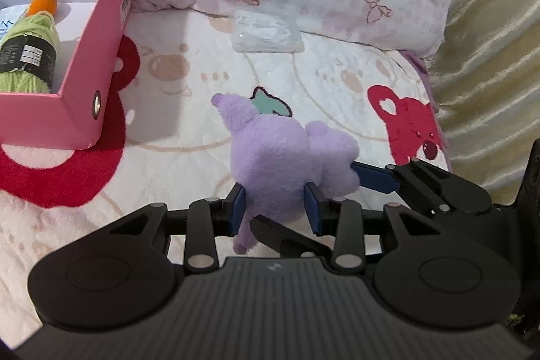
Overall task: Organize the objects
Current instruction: 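Lift and carry the purple plush toy with the left gripper toward the pink box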
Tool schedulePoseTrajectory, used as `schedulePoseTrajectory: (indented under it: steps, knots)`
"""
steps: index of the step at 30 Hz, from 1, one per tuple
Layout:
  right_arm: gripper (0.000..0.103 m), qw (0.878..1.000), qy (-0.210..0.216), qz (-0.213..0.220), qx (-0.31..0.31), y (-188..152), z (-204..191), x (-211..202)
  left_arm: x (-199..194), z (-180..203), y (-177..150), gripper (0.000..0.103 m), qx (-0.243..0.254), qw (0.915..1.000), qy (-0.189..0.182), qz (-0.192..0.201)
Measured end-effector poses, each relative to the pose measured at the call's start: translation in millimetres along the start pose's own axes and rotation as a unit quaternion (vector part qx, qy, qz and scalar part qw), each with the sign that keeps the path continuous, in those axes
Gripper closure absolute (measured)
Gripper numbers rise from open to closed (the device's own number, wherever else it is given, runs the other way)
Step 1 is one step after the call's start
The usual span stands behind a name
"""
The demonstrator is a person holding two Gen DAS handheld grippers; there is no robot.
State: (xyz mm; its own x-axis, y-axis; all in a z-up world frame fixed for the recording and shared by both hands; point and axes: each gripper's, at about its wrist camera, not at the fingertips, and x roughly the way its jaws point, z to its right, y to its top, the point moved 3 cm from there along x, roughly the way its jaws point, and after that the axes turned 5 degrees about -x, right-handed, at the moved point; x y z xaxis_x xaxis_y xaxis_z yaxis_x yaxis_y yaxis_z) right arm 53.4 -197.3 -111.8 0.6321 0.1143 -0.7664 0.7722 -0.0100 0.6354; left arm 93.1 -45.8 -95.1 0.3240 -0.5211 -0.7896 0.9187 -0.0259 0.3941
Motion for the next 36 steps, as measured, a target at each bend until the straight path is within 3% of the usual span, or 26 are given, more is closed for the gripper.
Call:
schedulePoseTrajectory:
  steps: [12,20,28,36]
  knots:
    - [0.012,1.0,-0.008,-0.02,-0.015,1,-33,-31,-40,-1,-17,0.066,-0.019,0.9998,-0.007,0.004]
    - [0.012,1.0,0.0,-0.011,-0.023,5,-54,-49,-70,-6,-23,0.066,-0.037,0.9992,-0.014,0.005]
    - [0.017,0.999,0.005,-0.006,-0.035,19,-72,-55,-101,-5,-23,0.065,0.003,0.9997,0.004,0.023]
    - [0.018,0.998,0.02,-0.007,-0.061,39,-92,-69,-132,-14,-13,0.065,0.005,0.9995,0.002,0.031]
